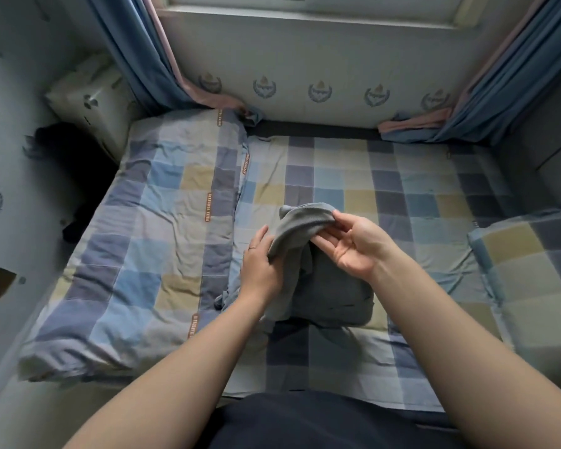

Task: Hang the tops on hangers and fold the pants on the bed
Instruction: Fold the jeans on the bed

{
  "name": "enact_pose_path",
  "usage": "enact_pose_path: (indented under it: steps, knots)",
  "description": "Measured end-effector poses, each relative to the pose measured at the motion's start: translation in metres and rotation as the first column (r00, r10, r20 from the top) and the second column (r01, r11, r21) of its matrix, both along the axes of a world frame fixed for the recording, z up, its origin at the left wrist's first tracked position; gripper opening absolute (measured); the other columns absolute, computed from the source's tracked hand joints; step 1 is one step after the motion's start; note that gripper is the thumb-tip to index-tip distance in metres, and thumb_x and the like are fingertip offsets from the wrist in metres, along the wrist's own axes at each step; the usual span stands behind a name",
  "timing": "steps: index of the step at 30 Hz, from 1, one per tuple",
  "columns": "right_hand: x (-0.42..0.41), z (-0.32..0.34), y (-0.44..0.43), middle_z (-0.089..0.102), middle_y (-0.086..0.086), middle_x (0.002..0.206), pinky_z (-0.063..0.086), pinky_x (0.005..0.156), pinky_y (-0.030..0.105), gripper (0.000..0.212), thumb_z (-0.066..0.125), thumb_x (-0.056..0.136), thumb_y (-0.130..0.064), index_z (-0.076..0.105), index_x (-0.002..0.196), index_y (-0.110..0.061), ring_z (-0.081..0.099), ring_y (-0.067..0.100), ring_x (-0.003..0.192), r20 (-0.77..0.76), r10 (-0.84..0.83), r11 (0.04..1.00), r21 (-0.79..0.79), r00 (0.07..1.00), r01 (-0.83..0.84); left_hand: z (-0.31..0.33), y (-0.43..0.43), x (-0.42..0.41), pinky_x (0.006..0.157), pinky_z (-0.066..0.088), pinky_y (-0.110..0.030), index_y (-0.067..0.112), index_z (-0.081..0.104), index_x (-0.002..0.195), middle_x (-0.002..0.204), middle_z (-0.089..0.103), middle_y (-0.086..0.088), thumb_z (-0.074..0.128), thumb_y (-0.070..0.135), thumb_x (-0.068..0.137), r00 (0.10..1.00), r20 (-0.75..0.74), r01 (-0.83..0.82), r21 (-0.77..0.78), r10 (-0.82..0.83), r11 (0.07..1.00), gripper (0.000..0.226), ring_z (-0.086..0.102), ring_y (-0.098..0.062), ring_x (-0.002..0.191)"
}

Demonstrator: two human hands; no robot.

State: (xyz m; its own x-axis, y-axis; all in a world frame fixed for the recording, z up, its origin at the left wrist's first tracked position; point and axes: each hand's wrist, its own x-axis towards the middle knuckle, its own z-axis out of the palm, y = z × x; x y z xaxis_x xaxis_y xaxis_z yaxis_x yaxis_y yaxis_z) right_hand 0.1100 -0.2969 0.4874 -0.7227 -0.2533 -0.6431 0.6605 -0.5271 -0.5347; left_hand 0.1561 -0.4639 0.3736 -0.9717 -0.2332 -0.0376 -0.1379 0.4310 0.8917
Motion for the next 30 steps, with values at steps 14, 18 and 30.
enact_pose_path:
  steps: [14,18,30]
  knots:
    - [0.039,-0.053,-0.012,0.041,0.0,0.155,0.034,0.117,0.044,0.083,0.081,0.072,-0.02,0.045,0.146,-0.03,0.036,0.016,0.144,-0.425,0.666,0.602,0.792,0.613,-0.105,0.108,-0.043,-0.009,0.059,0.046,-0.026,0.022,0.07,0.062,0.066,0.062,0.001,0.047,0.025,0.081,0.979,0.026,0.153,0.568,-0.203,0.809,0.029,0.056,-0.013,0.064]
    - [0.031,-0.058,-0.014,0.068,-0.026,0.106,0.045,0.086,0.017,0.045,0.074,0.076,-0.012,0.066,0.103,-0.048,0.059,-0.01,0.1,-0.372,0.751,0.492,0.866,0.546,-0.087,0.105,-0.054,-0.009,0.064,0.039,-0.035,0.02,0.067,0.059,0.064,0.057,-0.005,0.052,0.025,0.075,0.984,0.087,0.057,0.664,-0.153,0.746,0.022,0.053,-0.018,0.064]
    - [0.013,-0.053,-0.031,0.048,0.002,0.068,0.034,0.06,0.031,0.026,0.061,0.098,-0.022,0.057,0.075,-0.012,0.043,0.014,0.063,-0.236,0.678,0.454,0.879,0.697,-0.144,0.086,-0.088,-0.022,0.096,0.045,-0.027,0.021,0.059,0.116,0.116,0.063,0.005,0.061,0.018,0.097,0.978,-0.043,-0.205,0.037,0.206,0.978,0.019,0.057,-0.012,0.108]
